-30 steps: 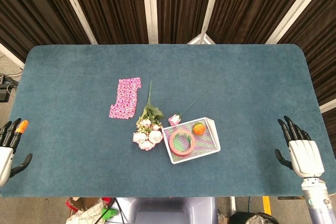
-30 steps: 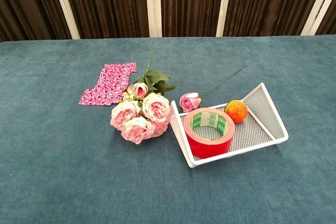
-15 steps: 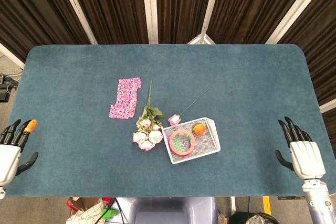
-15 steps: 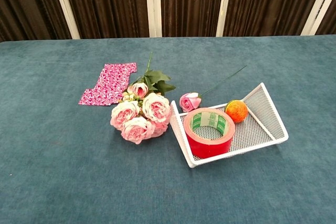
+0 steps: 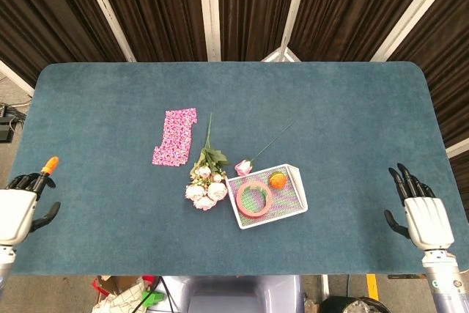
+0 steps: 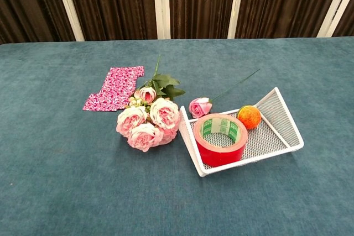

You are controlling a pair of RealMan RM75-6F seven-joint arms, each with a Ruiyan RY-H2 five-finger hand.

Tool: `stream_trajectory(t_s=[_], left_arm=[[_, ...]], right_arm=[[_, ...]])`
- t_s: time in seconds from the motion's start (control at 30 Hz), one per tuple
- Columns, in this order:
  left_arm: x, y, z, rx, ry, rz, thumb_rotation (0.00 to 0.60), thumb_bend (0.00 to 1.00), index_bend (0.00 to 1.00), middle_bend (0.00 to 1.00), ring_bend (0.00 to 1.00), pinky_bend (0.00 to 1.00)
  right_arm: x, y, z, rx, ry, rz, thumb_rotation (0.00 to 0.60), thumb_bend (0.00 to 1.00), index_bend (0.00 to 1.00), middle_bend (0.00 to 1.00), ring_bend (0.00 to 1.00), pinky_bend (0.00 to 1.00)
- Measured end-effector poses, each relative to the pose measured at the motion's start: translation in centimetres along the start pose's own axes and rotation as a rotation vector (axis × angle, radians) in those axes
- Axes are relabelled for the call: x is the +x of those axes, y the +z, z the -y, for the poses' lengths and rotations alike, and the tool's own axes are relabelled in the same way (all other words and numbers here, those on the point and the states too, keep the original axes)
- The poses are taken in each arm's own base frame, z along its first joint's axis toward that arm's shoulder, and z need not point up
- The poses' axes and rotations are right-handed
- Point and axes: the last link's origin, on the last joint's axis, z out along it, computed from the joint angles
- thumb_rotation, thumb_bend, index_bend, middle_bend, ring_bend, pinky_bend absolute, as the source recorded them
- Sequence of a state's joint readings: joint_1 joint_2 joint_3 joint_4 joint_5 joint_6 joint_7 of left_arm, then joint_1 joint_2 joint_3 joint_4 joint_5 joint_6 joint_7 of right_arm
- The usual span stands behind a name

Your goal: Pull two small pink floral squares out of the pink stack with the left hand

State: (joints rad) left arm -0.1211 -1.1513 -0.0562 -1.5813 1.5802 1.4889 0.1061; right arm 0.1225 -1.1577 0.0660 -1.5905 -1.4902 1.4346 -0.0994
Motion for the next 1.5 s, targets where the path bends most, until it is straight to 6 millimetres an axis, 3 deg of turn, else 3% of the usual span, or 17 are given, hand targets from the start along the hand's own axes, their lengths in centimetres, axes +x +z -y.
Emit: stream_trajectory(t_s=[0.17,0.63,1.03,1.5], left_arm=[[-0.3,2.5,-1.0,-0.02,0.019,0.056,0.6,0.83,0.0,0.81,0.67,0.6],[-2.1,9.9,-4.3,-0.049,0.078,0.325,0.6,0.99,0.0,0.83,0.72,0.61],[-3.4,14.7,-7.9,-0.052,0.14,0.461,0.6,1.0,0.0,0.83,0.74,0.61],[-7.0,17.1,-14.0,-0.069,0.227,0.564,0.6,1.0,0.0,0.83,0.74,0.62]], right_arm=[[0.0,0.0,-0.2,-0.005,0.003,0.003,0.6,0.37,0.0,0.05,0.15,0.26],[-0.2,0.2,-0.2,-0.009,-0.004,0.01,0.6,0.37,0.0,0.05,0.15,0.26],[0.1,0.1,-0.6,-0.022,0.004,0.0,0.6,0.37,0.0,0.05,0.15,0.26],[0.2,0.2,-1.0,-0.031,0.014,-0.004,0.6,0.37,0.0,0.05,0.15,0.26]])
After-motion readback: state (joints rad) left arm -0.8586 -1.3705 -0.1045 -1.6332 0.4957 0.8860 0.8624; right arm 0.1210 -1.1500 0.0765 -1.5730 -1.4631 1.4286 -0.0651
